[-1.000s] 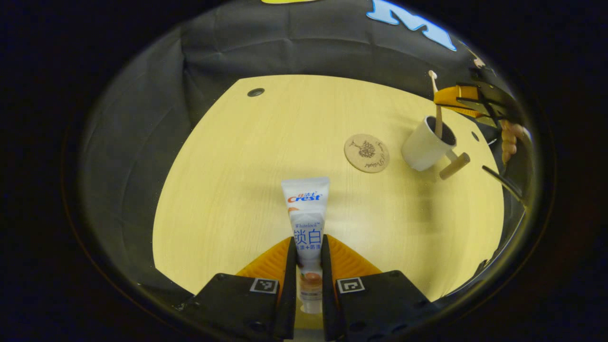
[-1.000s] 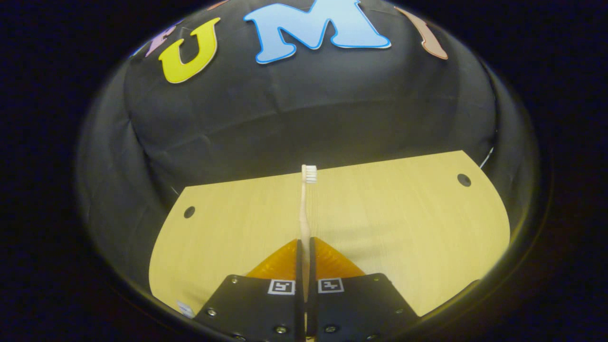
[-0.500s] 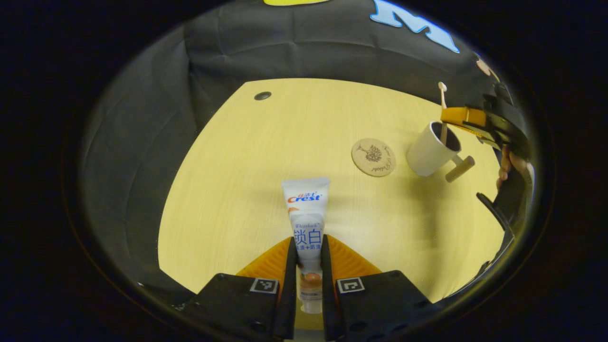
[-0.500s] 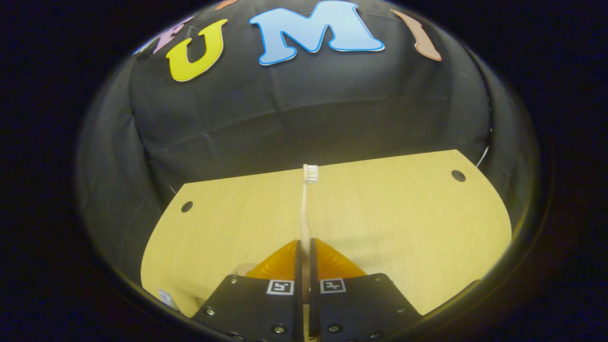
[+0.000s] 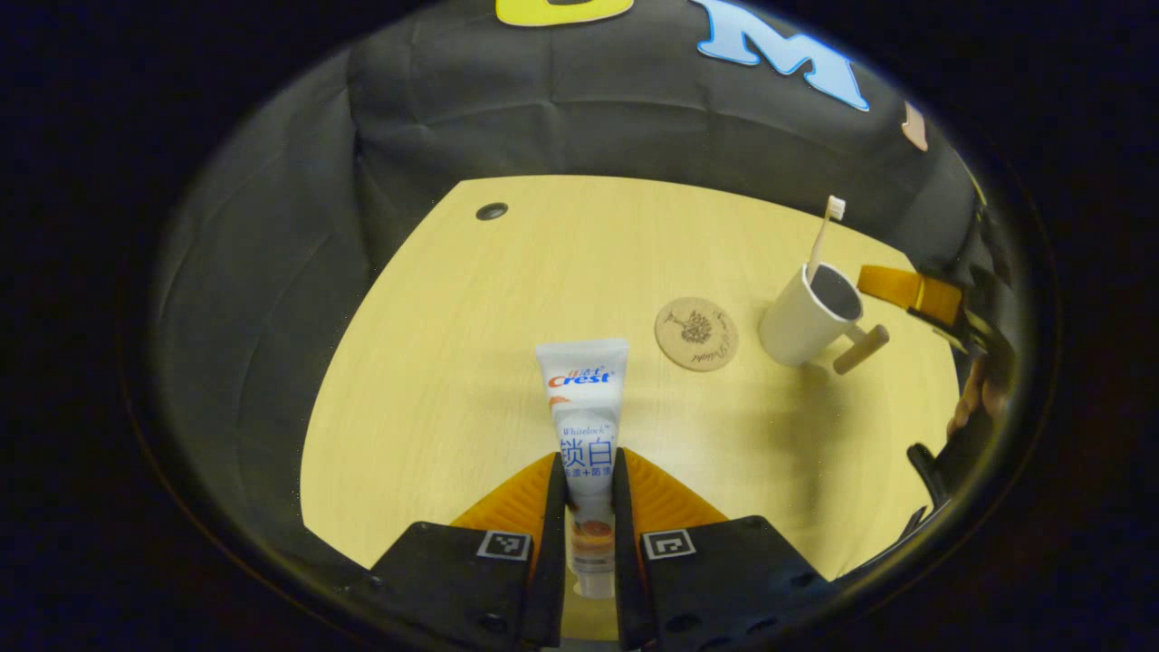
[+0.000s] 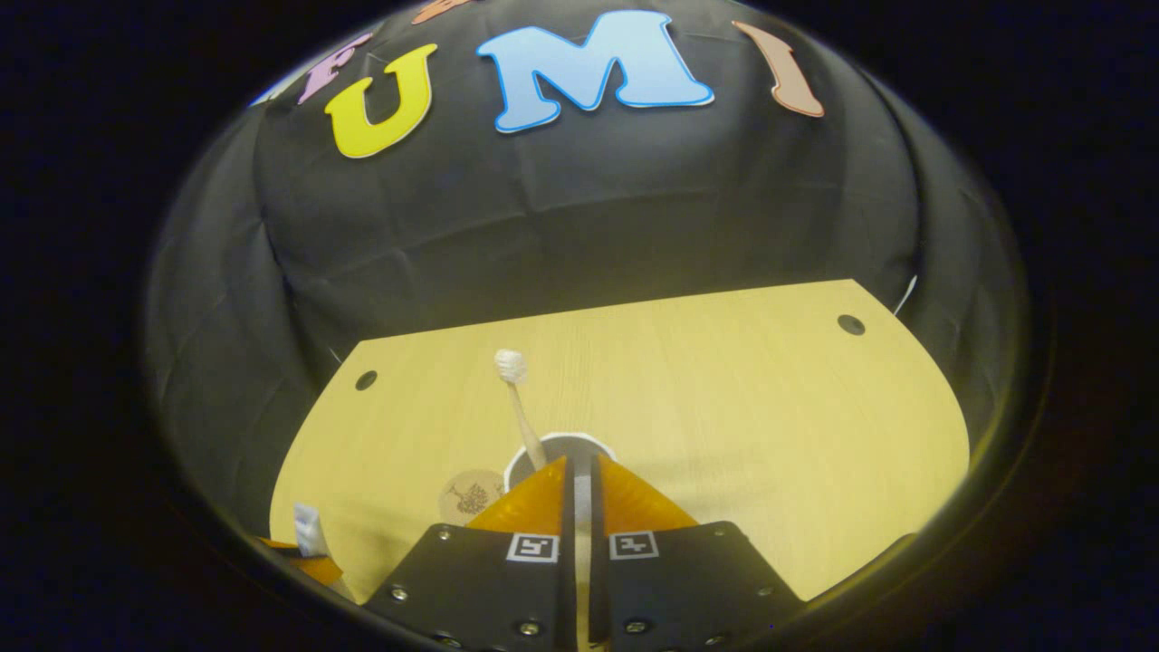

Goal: Put the toothbrush and toothpaste on the desktop into the cup, then pick up the cup and place it on the coaster on the desktop.

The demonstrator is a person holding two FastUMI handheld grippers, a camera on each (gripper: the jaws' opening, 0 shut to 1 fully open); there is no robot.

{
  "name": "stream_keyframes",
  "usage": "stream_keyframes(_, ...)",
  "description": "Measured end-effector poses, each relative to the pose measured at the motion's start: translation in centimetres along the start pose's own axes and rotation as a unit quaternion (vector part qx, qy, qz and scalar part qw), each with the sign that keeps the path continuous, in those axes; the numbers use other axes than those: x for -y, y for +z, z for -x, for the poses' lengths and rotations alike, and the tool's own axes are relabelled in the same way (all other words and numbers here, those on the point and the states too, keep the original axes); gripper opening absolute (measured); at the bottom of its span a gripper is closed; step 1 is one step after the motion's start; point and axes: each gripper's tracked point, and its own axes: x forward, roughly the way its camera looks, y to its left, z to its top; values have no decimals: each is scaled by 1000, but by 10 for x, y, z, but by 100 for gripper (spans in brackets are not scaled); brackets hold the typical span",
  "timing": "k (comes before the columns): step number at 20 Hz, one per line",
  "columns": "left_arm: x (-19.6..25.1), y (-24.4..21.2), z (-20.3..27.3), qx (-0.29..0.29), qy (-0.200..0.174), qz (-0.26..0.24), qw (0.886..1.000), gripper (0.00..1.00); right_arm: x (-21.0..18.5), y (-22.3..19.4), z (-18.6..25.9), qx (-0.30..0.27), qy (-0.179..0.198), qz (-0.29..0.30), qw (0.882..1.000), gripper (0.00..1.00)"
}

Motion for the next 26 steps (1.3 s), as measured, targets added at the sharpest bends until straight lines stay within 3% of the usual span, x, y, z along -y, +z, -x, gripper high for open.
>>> stream_keyframes(4, 28, 31, -18, 26, -18, -13, 999, 31, 14, -12, 27, -1, -8, -13, 1000, 6)
stream_keyframes(13, 104, 102, -9, 62, -89, -29, 994, 31, 61, -41, 78, 0, -45, -52, 998, 6)
stream_keyframes(26, 203, 177, -34, 88, -132, -69, 985, 30, 151, -64, 119, 1, -117, -116, 986, 6)
